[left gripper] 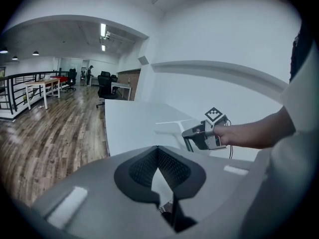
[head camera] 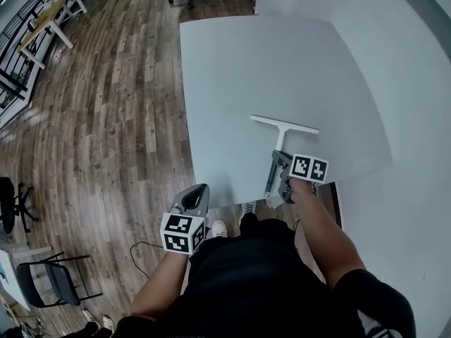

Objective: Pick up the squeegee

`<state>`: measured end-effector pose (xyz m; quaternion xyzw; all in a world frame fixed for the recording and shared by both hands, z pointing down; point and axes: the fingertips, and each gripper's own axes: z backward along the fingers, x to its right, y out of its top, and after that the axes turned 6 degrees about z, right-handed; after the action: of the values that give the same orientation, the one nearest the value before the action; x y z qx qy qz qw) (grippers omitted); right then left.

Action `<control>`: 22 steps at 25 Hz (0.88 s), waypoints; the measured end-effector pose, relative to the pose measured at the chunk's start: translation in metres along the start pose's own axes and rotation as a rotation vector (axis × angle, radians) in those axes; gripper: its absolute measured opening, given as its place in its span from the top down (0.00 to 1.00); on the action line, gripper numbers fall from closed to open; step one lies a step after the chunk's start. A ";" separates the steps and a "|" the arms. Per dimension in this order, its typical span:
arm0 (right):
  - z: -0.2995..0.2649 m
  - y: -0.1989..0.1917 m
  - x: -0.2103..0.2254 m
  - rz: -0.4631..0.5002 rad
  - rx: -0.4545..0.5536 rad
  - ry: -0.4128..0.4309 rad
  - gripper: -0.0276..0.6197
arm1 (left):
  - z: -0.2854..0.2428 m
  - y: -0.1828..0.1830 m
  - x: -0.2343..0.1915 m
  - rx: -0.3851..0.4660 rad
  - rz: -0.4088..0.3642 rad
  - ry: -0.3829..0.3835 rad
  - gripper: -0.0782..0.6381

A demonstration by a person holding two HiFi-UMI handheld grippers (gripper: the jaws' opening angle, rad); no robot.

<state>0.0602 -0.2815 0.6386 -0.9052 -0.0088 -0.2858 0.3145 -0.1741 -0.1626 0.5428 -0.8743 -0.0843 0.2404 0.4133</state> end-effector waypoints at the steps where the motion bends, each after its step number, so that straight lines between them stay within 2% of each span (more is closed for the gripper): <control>1: 0.006 0.000 -0.006 -0.005 0.020 0.017 0.82 | 0.004 0.001 0.001 0.003 -0.008 -0.003 0.88; 10: 0.072 -0.009 -0.069 -0.049 0.219 0.149 0.82 | 0.039 0.001 0.003 0.046 -0.042 -0.060 0.88; 22: 0.133 -0.027 -0.133 -0.012 0.337 0.194 0.82 | 0.078 0.003 -0.003 0.122 -0.050 -0.111 0.88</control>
<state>0.0118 -0.1619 0.4998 -0.8078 -0.0315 -0.3680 0.4593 -0.2151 -0.1128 0.4990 -0.8303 -0.1139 0.2830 0.4665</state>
